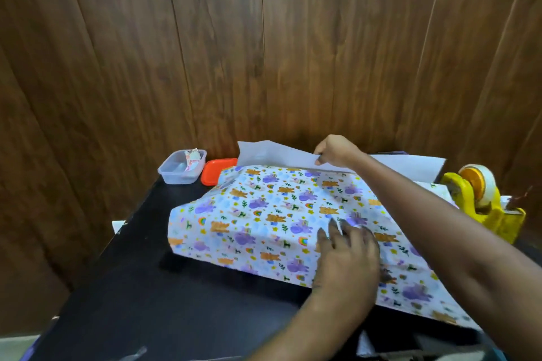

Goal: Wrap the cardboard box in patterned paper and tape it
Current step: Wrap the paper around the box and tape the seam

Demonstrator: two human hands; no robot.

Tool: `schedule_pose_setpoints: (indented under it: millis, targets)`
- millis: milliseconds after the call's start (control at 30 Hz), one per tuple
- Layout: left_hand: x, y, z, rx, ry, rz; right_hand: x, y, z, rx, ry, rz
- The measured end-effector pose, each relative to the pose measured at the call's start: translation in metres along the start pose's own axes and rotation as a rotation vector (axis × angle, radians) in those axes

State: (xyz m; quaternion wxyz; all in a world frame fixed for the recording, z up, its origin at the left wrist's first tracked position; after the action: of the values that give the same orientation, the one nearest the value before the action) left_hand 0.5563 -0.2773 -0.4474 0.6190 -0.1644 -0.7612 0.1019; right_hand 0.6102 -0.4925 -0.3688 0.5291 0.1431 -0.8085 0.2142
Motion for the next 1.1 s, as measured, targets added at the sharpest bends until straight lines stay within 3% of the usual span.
schedule_pose_setpoints:
  millis: [133,267,467,567,667,800,1100]
  targets:
    - [0.020,-0.009,-0.029,-0.079,0.170,0.084,-0.007,0.004,-0.018,0.058,-0.047,0.064]
    - [0.002,-0.008,-0.072,-0.201,0.159,-0.145,-0.009,0.008,-0.031,0.119,-0.049,0.076]
    - [-0.014,-0.018,-0.071,-0.041,0.131,-0.164,-0.022,0.000,-0.061,0.215,-0.062,0.063]
    - [-0.008,-0.024,-0.082,-0.018,0.289,-0.239,-0.024,-0.007,-0.059,0.204,-0.098,0.057]
    - [-0.002,-0.036,-0.129,0.117,0.484,-0.267,-0.022,-0.013,-0.054,0.182,-0.119,0.017]
    - [-0.039,-0.059,-0.211,0.258,0.240,-0.339,-0.027,-0.023,-0.051,0.147,0.027,-0.024]
    - [-0.070,-0.042,-0.276,0.462,0.185,-0.314,-0.035,-0.024,-0.044,0.199,0.215,0.198]
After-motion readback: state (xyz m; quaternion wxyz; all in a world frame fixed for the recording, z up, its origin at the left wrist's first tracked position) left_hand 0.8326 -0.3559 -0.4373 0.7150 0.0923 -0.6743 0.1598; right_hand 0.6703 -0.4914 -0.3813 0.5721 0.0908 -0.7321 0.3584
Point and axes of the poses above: each hand's wrist, its own y-axis away from the middle knuckle, its own x-axis out of the back of the hand, z = x × y, the point moved 8 cm from there along -y, towards the middle knuckle, and after that the axes turned 6 degrees about z, right-handed, at the moved point
